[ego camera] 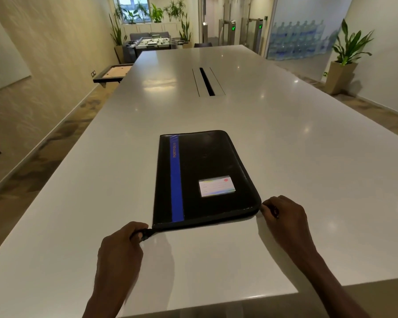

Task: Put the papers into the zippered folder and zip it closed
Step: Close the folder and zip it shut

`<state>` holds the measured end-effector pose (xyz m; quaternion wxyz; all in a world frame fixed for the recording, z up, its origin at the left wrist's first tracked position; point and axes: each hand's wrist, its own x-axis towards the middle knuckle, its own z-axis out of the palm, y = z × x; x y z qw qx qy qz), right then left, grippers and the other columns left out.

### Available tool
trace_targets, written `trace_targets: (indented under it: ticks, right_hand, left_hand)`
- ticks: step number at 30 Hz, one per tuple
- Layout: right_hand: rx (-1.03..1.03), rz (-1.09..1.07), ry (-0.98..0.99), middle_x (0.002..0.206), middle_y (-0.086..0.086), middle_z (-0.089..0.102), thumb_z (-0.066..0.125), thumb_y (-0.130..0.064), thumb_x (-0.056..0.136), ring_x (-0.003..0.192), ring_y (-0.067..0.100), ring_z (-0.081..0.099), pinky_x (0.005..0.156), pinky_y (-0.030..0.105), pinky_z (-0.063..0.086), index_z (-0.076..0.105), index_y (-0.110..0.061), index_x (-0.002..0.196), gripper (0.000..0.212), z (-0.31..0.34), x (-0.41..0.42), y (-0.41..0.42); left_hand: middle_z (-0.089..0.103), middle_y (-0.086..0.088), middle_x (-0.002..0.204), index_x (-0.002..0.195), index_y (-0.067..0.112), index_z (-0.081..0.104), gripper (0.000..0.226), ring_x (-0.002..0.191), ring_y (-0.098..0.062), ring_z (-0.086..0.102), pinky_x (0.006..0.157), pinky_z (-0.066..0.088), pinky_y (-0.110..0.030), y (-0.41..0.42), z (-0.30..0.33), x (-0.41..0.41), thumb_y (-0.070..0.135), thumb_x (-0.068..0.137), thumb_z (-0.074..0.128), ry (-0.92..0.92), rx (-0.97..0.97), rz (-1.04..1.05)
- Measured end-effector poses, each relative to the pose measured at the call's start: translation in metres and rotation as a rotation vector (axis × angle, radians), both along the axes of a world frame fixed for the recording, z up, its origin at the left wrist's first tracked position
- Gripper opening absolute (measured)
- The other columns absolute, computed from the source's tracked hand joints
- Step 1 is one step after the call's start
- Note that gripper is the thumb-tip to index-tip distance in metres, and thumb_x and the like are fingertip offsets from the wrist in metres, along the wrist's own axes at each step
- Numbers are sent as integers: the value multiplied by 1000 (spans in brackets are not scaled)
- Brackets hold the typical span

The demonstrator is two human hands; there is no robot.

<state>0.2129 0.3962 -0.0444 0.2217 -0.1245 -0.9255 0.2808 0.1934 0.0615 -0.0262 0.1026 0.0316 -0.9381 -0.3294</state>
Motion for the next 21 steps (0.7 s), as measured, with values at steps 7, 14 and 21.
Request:
trace_targets:
  ticks: [7,14,21]
  right_hand:
    - [-247,136,-59,78,-9,74,70,-10,85,77,6,66,68,22,48,79,-22,82,15,3,-8,22]
    - [-256,226,-154,80,-6,75,72,-13,87,73,2,65,67,10,45,79,-20,86,10,9,-16,32]
    - [-235,280,-138,80,-2,75,71,-15,88,74,11,65,72,26,52,78,-16,83,8,4,-18,38]
  left_hand:
    - [59,0,123,112,20,69,41,117,-16,50,97,35,-19,85,17,-2,21,73,81,224,-84,-362]
    - [66,3,113,112,20,69,48,107,-12,56,88,48,-22,188,5,-6,43,71,79,306,-185,-659]
    - [71,0,77,79,16,75,15,71,-15,64,57,53,-23,216,2,-19,25,71,84,375,-269,-561]
